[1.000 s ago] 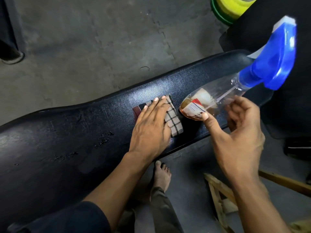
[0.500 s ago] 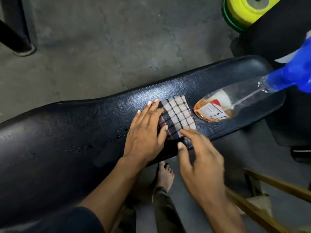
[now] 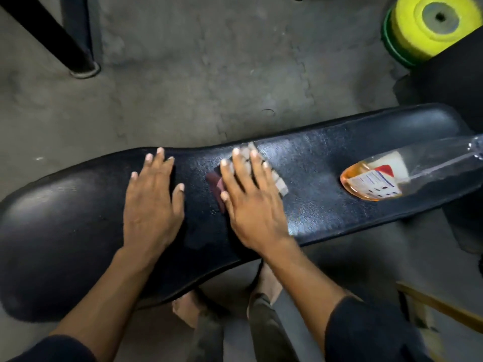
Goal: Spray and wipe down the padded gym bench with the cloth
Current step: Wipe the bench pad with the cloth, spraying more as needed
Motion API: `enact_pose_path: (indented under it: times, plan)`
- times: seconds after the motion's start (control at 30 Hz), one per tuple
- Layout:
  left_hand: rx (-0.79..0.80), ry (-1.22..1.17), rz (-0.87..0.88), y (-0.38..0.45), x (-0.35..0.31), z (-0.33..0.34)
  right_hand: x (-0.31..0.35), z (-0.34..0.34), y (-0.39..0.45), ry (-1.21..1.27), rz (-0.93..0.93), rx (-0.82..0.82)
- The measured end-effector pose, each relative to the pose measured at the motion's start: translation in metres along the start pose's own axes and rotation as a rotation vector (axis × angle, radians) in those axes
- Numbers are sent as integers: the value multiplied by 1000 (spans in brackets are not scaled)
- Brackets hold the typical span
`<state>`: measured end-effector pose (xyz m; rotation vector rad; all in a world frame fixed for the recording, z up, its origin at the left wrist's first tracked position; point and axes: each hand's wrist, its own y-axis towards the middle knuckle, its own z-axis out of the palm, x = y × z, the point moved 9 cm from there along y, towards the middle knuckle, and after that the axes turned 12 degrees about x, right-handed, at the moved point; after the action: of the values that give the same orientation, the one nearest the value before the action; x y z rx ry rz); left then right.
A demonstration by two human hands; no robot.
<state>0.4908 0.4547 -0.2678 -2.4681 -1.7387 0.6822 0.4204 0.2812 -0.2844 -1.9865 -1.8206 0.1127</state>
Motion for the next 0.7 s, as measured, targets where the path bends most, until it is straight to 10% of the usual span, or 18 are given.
enact_pose_path:
  times: [0.2,0.43,0.7]
  plan:
    - [-14,101,-7,-13,27,-1,14,34,-88,-86,-124,56]
    - [-33,118,-29,-12,35,3,-27,-18,10,-6,192,-67]
    - [-34,84,-19,-11,41,5,76,23,-2,45,-81,-82]
